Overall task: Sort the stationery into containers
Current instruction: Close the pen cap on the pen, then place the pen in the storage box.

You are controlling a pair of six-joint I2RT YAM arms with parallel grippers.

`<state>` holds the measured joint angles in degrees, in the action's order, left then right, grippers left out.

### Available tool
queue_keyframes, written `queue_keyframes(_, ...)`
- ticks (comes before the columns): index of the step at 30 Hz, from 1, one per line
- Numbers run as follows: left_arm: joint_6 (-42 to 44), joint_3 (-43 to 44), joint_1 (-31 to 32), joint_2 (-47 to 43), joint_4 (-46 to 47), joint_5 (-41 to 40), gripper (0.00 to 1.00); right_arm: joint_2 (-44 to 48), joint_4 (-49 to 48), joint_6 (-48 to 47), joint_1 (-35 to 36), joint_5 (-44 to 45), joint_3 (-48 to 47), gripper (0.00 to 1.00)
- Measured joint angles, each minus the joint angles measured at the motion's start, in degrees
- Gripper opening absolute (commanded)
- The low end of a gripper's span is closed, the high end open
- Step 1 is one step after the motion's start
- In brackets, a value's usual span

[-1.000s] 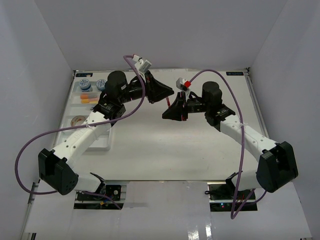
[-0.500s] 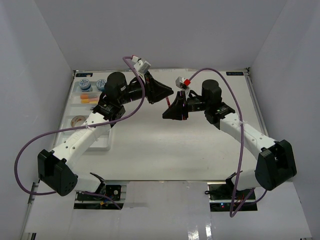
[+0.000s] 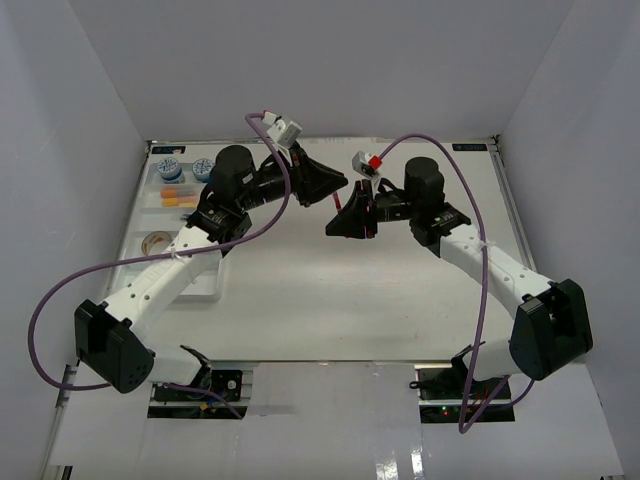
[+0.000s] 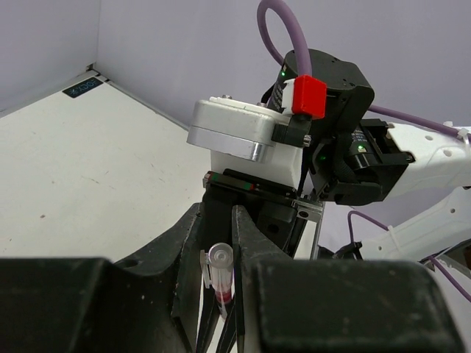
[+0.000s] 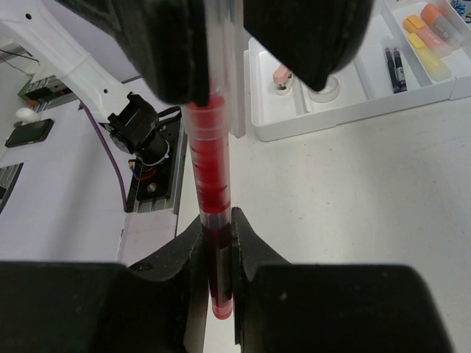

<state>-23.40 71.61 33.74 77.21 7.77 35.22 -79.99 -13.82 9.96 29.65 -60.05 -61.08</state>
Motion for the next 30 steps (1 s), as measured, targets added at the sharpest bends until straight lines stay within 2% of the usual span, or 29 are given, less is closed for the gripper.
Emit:
queue_keyframes(4, 0.3, 0.1, 0.6, -0.5, -1.1, -1.9, 0.00, 0.1, -0.8, 0.0, 0.0, 0.0, 0.8, 0.22)
queue_keyframes(6, 0.8, 0.3, 1.2, -0.4, -2.8, -2.0, 0.00, 0.4, -1.6, 0.2, 0.0, 0.6, 1.9, 0.29)
queue_keyframes(9, 1.4, 0.3, 2.4, 0.5, -6.0, -1.3, 0.00, 1.4, -2.9, 0.2, -0.1, 1.4, 2.8, 0.43)
queue_keyframes(10, 1.5, 0.3, 2.7, 0.9, -6.8, -1.1, 0.00, 1.7, -3.0, 0.2, -0.2, 1.6, 2.9, 0.52)
queue_keyframes(12, 1.6, 0.3, 3.1, 1.3, -7.9, -1.1, 0.00, 2.3, -3.3, 0.1, -0.4, 2.1, 3.2, 0.61)
queue_keyframes(13, 1.6, 0.3, 3.1, 1.3, -8.2, -1.2, 0.00, 2.6, -3.3, 0.0, -0.4, 2.3, 3.4, 0.71)
queue_keyframes(15, 1.8, 0.3, 3.1, 1.3, -8.2, -2.2, 0.00, 3.1, -2.9, -0.5, -0.5, 3.0, 4.3, 0.80)
queue_keyframes(16, 2.0, 0.3, 3.1, 1.2, -8.2, -3.2, 0.00, 3.3, -2.6, -1.0, -0.5, 3.2, 4.9, 0.88)
queue_keyframes(19, 2.3, 0.3, 3.0, 1.1, -8.2, -7.0, 0.00, 3.7, -0.5, -2.6, -0.6, 4.2, 7.2, 0.98)
queue_keyframes(25, 1.2, -1.9, -0.2, -0.2, -6.8, -16.7, 0.00, 6.1, 4.3, -5.0, -0.7, 7.8, 15.3, 0.90)
queue_keyframes(30, -3.3, -7.8, -9.7, -2.3, -6.3, -23.7, 0.00, 11.6, 8.9, -6.0, -0.7, 13.8, 19.6, 0.90)
